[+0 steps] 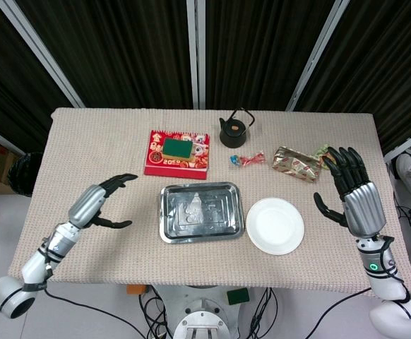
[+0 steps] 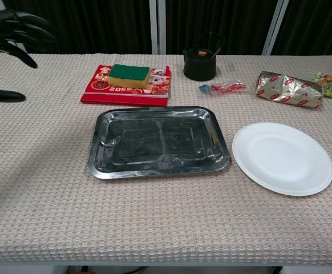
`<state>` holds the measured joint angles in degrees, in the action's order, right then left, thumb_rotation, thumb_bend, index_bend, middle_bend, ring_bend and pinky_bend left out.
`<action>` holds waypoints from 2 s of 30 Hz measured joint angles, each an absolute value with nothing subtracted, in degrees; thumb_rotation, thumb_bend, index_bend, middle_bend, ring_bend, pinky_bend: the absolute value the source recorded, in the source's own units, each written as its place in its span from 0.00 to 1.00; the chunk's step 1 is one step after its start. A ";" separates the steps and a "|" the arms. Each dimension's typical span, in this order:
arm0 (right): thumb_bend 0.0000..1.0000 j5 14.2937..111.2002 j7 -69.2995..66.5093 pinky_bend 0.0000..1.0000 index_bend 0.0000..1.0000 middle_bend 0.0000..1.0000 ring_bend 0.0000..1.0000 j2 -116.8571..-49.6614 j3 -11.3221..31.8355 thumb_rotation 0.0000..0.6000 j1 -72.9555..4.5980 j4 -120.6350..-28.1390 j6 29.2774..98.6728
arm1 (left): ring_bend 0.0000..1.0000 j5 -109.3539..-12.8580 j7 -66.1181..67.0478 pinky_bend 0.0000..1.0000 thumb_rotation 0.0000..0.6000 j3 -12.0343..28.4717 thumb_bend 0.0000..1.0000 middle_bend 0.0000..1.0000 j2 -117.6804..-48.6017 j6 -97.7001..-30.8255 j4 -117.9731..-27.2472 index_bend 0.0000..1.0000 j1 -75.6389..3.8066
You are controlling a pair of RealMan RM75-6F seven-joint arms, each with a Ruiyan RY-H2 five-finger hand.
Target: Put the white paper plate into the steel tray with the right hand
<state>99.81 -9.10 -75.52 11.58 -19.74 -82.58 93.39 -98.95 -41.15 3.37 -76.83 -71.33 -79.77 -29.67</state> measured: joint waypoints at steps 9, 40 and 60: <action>0.39 98.85 -11.14 0.00 0.00 0.00 0.00 -76.69 10.54 1.00 -20.03 -80.53 93.40 | 0.17 -98.91 -38.69 0.28 1.00 2.37 0.10 0.17 -77.59 -70.93 -78.93 0.13 -31.43; 0.25 97.62 8.83 0.00 0.00 0.00 0.00 -68.98 -7.08 1.00 -12.48 -82.10 75.13 | 0.13 -84.12 6.41 0.16 1.00 4.39 0.11 0.15 -69.14 -85.07 -86.62 0.14 -15.82; 0.23 99.80 7.50 0.00 0.19 0.00 0.00 -83.23 -5.83 1.00 -16.56 -71.65 71.38 | 0.13 -86.10 1.24 0.16 1.00 4.06 0.11 0.19 -69.15 -84.23 -83.80 0.18 -14.89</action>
